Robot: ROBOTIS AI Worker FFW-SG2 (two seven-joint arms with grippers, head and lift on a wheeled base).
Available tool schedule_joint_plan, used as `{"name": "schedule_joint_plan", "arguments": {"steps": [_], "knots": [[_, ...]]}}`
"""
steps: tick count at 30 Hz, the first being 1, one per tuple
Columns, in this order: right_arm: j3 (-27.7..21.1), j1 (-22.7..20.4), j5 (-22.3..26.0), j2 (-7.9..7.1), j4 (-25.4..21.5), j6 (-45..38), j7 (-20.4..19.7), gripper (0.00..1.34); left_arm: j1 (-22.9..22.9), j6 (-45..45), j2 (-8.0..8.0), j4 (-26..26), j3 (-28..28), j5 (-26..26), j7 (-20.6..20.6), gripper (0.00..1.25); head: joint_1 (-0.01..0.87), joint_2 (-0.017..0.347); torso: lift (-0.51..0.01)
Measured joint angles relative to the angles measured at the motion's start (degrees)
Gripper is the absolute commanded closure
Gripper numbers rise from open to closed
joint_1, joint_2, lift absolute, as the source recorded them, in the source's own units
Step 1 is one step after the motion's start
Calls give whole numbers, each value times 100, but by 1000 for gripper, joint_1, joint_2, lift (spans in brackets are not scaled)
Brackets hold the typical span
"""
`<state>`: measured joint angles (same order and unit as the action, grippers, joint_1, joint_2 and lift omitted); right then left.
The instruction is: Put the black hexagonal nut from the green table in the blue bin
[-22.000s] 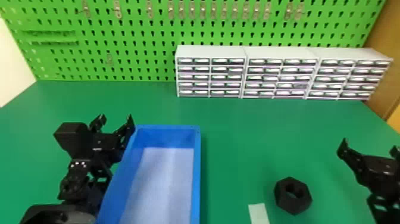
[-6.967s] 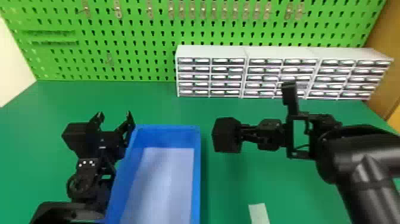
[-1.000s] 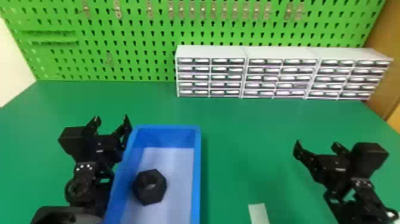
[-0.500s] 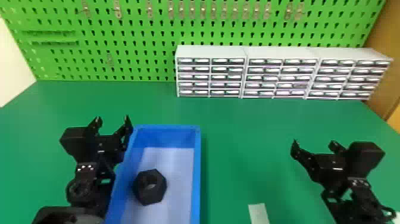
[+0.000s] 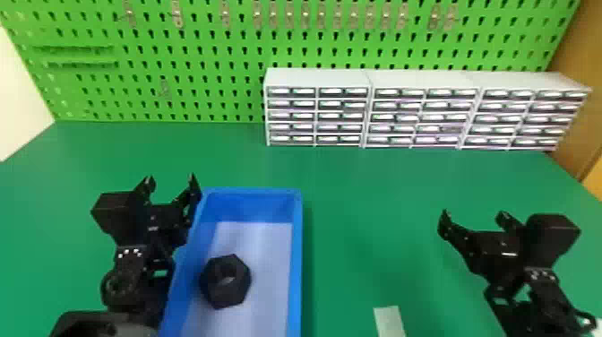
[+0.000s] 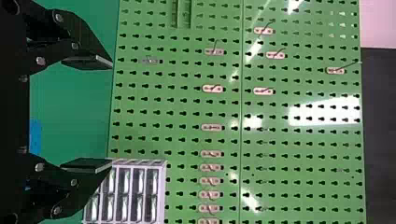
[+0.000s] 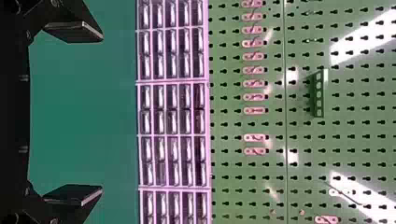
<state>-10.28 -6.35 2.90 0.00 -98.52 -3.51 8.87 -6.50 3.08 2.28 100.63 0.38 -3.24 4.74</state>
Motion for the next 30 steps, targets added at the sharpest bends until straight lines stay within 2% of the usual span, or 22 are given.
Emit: {"name": "schedule_joint_plan", "arguments": {"steps": [30], "knots": [[-9, 2, -43, 0, 0, 39, 0, 153, -19, 7, 0, 0, -3, -10, 0, 499, 657, 57, -95]]}}
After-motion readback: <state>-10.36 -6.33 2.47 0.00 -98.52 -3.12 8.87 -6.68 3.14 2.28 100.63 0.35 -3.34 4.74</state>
